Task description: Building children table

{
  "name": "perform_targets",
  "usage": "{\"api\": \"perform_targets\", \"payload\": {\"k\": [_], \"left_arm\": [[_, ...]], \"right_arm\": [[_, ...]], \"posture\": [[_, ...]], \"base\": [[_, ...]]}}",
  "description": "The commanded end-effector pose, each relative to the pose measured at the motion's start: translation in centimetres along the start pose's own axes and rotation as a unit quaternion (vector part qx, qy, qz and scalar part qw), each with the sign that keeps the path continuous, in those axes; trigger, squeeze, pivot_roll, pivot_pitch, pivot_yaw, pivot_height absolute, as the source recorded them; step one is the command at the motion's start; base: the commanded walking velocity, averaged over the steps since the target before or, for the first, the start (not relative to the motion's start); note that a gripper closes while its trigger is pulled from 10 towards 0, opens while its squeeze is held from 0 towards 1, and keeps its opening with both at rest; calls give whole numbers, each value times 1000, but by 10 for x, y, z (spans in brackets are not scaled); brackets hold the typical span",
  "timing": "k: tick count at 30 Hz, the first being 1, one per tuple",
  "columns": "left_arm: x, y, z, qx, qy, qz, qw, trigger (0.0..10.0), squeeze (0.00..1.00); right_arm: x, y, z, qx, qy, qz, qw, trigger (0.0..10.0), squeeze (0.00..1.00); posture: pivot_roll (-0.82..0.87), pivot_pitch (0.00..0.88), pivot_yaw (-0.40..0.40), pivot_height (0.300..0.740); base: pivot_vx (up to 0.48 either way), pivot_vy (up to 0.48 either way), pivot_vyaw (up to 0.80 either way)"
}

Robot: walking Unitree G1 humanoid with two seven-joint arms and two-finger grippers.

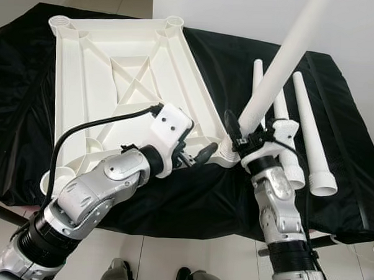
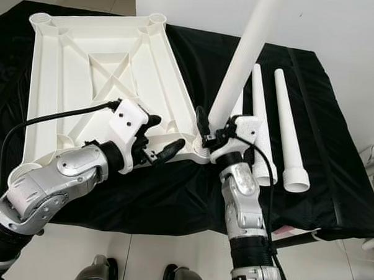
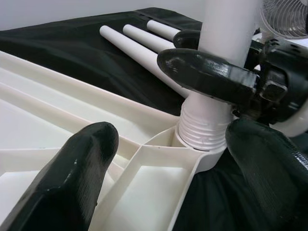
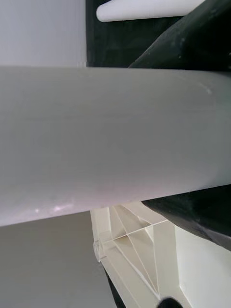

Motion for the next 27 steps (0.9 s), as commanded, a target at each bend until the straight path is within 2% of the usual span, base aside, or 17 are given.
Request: {"api": "perform_targets", "payload": {"k": [1,5,6,10,17,22,27], "left_arm": [[-15,2,-1,8,0,-87,996,10000,0],[-14,2,0,9,0,-88,996,10000,0],[-14,2,0,9,-1,-88,996,10000,0],[-14,2,0,9,-1,-88,996,10000,0],[-13,1,0,8,1,-86,996,10000,0],[-13,1,0,8,0,-84,996,10000,0],[-13,1,0,8,1,-84,996,10000,0]], "right_arm": [[8,16,-25,60,9,24,998,10000,0],[7,20,-29,67,16,21,997,10000,0],[2,21,-34,82,-2,2,997,10000,0],[0,21,-35,85,-3,-4,996,10000,0],[4,23,-32,63,31,21,997,10000,0],[7,28,-29,43,73,32,996,10000,0],[2,30,-33,54,55,11,997,10000,0]], "posture": [[131,195,-71,740],[126,200,-63,740],[126,200,-63,740],[126,200,-63,740],[122,199,-65,740],[123,199,-67,740],[121,197,-62,740]], "base": [[0,0,0],[0,0,0],[0,0,0],[0,0,0],[0,0,0],[0,0,0],[0,0,0]]}}
Point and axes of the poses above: a point about 5 cm out from each wrist's last joint towards the gripper, its own y axis pointing back from the gripper into the wrist, its own z axis along the axis of the wrist's last joint, x = y × z, the point moved 1 cm from there along -y, pointing out of the wrist towards the gripper, and after that the axes turned 6 degrees about y, right-handed, at the moved point
